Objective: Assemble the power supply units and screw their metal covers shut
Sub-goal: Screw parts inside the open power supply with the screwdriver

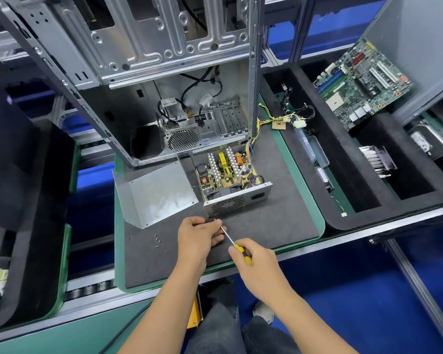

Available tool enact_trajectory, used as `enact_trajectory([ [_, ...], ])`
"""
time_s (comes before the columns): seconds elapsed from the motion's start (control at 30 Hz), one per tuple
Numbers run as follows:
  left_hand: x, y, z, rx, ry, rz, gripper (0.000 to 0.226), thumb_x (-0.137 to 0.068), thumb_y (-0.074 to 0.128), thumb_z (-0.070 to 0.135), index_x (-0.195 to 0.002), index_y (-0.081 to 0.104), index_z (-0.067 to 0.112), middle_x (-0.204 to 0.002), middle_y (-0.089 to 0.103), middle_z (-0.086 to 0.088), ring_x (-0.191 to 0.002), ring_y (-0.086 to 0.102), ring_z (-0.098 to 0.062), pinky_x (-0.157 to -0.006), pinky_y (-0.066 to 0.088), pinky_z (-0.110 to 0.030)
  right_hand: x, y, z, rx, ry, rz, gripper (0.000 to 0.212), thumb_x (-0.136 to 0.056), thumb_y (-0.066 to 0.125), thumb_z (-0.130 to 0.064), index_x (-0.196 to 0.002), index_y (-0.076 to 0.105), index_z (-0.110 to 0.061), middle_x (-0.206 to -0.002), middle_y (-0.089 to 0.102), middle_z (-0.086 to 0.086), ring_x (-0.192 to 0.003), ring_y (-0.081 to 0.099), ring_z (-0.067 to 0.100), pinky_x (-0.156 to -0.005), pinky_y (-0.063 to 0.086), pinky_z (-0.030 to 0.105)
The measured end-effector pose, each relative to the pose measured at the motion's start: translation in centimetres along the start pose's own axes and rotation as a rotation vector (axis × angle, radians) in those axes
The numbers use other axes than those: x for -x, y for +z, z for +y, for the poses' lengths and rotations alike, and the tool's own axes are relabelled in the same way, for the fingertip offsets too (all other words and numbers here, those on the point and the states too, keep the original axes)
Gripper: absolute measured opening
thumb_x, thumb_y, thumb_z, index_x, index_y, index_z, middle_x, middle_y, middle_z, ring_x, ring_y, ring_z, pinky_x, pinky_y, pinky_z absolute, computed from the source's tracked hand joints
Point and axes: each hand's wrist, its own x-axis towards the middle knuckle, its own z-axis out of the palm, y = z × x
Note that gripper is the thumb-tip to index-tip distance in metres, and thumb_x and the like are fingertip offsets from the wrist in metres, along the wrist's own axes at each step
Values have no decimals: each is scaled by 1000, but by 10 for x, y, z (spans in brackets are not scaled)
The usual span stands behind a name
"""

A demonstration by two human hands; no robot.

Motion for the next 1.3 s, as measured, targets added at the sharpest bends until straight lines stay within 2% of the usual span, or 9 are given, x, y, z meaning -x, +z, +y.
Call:
enact_trajectory([
  [0.13,-4,4,4,-40,-17,21,41,-84,74,-5,-94,39,15,-89,69,-21,-74,75,-27,-58,59,-28,4,11,-2,-35,29,6,14,-98,55,-29,-112,53,-31,-80,58,-9,-73,55,-6,-61,45,12],
  [0.27,-10,7,9,-95,-25,30,47,-83,73,-6,-91,34,19,-91,69,-21,-68,73,-26,-60,62,-33,5,20,-6,-30,8,62,8,-98,56,-26,-103,50,-29,-76,57,-7,-71,55,-3,-59,45,15],
  [0.5,-18,7,15,-121,-61,25,48,-84,69,-12,-91,33,19,-85,73,-19,-65,72,-27,-62,63,-36,1,24,-9,-58,9,44,8,-100,54,-26,-102,48,-30,-80,59,-7,-68,55,-3,-56,46,18],
  [0.67,-16,5,19,-53,-120,10,39,-84,69,-11,-94,41,13,-83,72,-20,-63,73,-27,-54,59,-31,1,24,-8,-50,10,40,9,-100,54,-26,-103,48,-31,-84,60,-7,-70,56,-4,-57,48,18],
  [0.8,-16,3,22,-40,-171,4,10,-96,56,-4,-105,53,-4,-79,72,-23,-68,75,-32,-52,58,-30,2,21,-6,-40,9,32,8,-100,54,-28,-104,48,-32,-84,60,-7,-72,56,-1,-60,50,21],
  [0.9,-16,-3,23,-94,-174,7,10,-99,52,0,-104,57,-7,-83,72,-25,-70,75,-33,-53,59,-31,2,18,-5,-39,1,16,7,-99,55,-28,-104,50,-31,-85,60,-7,-74,56,-1,-60,49,19],
  [1.0,-15,-11,20,-275,-105,17,11,-100,54,8,-101,62,-1,-82,74,-18,-69,75,-27,-58,60,-29,3,18,-4,-24,1,1,6,-99,55,-29,-103,51,-32,-83,59,-7,-73,55,-2,-60,48,19],
  [1.13,-13,-18,17,-369,-19,40,18,-100,58,16,-91,65,3,-80,73,-16,-65,74,-25,-54,58,-24,6,17,0,-23,7,4,5,-99,55,-30,-103,53,-33,-83,59,-9,-73,54,-2,-60,46,16],
  [1.3,-14,-20,16,-466,18,42,15,-96,64,15,-86,68,5,-70,72,-10,-60,73,-23,-59,60,-30,8,16,3,-20,23,-2,5,-99,54,-31,-102,53,-34,-85,59,-9,-71,53,1,-60,44,15],
])
